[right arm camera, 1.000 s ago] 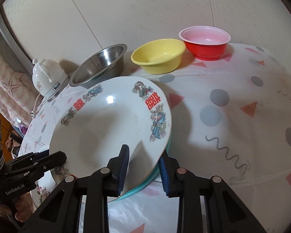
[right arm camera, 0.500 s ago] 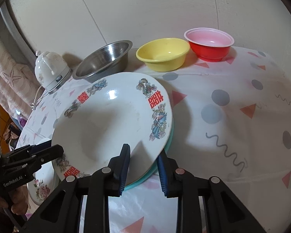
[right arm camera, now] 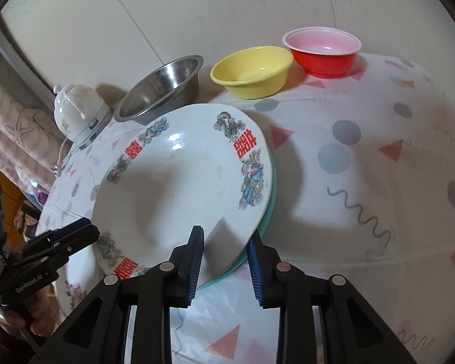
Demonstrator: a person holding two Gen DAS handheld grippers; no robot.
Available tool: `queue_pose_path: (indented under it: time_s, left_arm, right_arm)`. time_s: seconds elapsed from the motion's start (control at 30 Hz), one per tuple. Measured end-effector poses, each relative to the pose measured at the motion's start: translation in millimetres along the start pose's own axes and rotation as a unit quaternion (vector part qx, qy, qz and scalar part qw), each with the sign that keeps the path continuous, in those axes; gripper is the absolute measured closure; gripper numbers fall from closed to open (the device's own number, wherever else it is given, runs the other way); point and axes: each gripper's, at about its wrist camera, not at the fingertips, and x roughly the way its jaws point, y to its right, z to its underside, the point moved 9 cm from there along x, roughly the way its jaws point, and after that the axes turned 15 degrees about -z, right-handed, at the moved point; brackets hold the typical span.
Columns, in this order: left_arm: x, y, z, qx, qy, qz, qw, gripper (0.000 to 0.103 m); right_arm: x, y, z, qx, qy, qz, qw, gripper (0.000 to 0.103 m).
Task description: Organize plates and bowls
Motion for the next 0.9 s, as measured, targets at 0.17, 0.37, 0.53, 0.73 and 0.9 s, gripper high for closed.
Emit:
queue_pose_path:
  time_s: [0.17,0.37,0.53,0.73,0.9]
  left_arm:
    - [-4,-9,-2,-0.011,0.009,-0.003,0.9999,0.065]
    - [-7,-31,-3,-0.035,0.012,-0.011,0.9992,0.062]
    - [-11,-46,-4,-0.053,0.015,-0.017,0.9983,0.062]
    - [-13,-59,-3,-0.070,0.016,-0.024,0.9971,0.061]
    - [-20,-63,-2,-0.076,0.024,-0.028,0.9964,0.059]
  right_arm:
    - [-3,-2,3,-0.015,-0.002,0.008,1.000,0.075]
    - [-4,-7,3,-0.040,-0.003,0.029,0.999,0.075]
    - [-5,-6,3,-0.044,-0.007,0.035,0.998,0.075]
    - [-3,-5,2,-0.033,-0.007,0.029,0.999,0.075]
    - [-1,-7,2,-0.038,-0.017,0.022,0.999,0.075]
